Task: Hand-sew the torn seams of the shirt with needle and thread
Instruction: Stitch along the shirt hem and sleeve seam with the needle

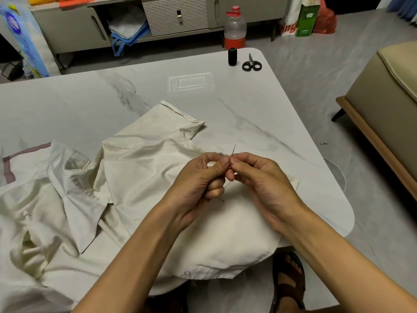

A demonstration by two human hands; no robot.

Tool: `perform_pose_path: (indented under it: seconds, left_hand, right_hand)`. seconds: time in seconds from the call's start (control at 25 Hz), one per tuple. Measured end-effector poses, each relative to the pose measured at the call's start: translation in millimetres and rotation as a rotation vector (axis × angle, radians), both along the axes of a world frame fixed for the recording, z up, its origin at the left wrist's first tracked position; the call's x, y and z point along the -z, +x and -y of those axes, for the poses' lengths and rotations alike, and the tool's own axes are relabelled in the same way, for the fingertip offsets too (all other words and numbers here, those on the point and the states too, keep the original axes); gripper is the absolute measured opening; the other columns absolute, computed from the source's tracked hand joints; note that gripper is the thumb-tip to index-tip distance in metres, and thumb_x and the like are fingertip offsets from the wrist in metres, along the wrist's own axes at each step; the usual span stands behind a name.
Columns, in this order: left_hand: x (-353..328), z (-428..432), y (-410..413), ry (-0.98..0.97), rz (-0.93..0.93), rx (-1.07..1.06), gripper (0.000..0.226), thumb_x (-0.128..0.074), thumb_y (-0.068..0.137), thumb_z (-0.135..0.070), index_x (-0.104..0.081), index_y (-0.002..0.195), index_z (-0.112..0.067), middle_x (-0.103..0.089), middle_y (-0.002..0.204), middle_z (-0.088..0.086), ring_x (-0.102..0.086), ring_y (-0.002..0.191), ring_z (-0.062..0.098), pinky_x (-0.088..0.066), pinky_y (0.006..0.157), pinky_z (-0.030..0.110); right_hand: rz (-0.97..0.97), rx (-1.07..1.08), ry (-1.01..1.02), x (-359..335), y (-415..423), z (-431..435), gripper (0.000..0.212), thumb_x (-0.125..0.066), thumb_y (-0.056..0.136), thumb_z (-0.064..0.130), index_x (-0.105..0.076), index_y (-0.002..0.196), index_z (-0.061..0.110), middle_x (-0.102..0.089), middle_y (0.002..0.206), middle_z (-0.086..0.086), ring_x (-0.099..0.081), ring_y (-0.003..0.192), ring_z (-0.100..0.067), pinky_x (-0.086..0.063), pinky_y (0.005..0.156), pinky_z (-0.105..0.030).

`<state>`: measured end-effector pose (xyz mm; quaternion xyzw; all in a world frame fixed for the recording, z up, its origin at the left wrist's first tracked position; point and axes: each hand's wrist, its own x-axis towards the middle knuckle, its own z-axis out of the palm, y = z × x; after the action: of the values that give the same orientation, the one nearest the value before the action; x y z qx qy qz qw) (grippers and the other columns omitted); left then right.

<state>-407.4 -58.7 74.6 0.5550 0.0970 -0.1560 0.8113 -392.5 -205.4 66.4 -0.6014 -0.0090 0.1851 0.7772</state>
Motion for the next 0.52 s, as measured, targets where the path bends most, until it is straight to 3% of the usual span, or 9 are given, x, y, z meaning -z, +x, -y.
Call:
perform_pose_path:
  seconds: [0.08, 0.2, 0.36, 0.44, 0.52]
  left_hand:
    - [-3.6, -3.9, 2.7, 0.166, 0.034, 0.03, 0.017, -0.059, 0.096, -0.025, -0.053, 0.096, -0.01, -0.068, 0.075, 0.011, -0.043, 0.048, 0.012, -0.039, 0.048, 0.019]
    - [2.2, -10.6, 9.7, 0.453, 0.101, -0.079, 0.015, -0.057, 0.101, -0.02, -0.056, 0.093, -0.007, -0.075, 0.084, 0.012, -0.07, 0.07, 0.022, -0.057, 0.07, 0.029]
    - [27.5, -14.9, 24.3, 1.228, 0.499, -0.162, 0.002, -0.062, 0.096, -0.014, -0.063, 0.098, -0.014, -0.069, 0.088, -0.005, -0.063, 0.089, 0.019, -0.045, 0.074, 0.03]
    - [34.5, -11.8, 35.5, 1.393, 0.645, -0.111, 0.016, -0.065, 0.095, -0.013, -0.064, 0.111, -0.015, -0.068, 0.103, -0.003, -0.055, 0.103, 0.022, -0.038, 0.08, 0.025]
    - [38.7, -4.9, 47.1, 1.45, 0.773, -0.03, 0.023, -0.068, 0.092, -0.016, -0.067, 0.115, -0.013, -0.069, 0.112, 0.002, -0.055, 0.11, 0.027, -0.042, 0.09, 0.032]
  right_hand:
    - [-0.008, 0.081, 0.044, -1.1, 2.8, 5.2, 0.013, -0.056, 0.096, 0.014, -0.066, 0.09, 0.008, -0.07, 0.082, -0.007, -0.065, 0.085, -0.016, -0.05, 0.09, -0.03]
    - [-0.094, 0.217, 0.147, -2.2, 9.0, 17.4, 0.013, -0.05, 0.1, 0.011, -0.058, 0.091, 0.008, -0.073, 0.085, -0.009, -0.071, 0.084, -0.02, -0.056, 0.078, -0.026]
    - [-0.1, 0.286, 0.098, 2.2, 13.7, 29.9, 0.01, -0.051, 0.1, 0.01, -0.058, 0.093, 0.008, -0.064, 0.071, -0.003, -0.066, 0.067, -0.016, -0.054, 0.07, -0.026]
    - [-0.073, 0.282, 0.064, 3.8, 13.9, 33.7, 0.009, -0.052, 0.099, 0.01, -0.059, 0.094, 0.007, -0.061, 0.07, -0.004, -0.063, 0.065, -0.015, -0.053, 0.07, -0.025]
    - [-0.035, 0.242, 0.031, 5.8, 13.1, 37.0, 0.011, -0.052, 0.099, 0.01, -0.062, 0.1, 0.006, -0.062, 0.07, -0.004, -0.064, 0.068, -0.016, -0.054, 0.071, -0.024]
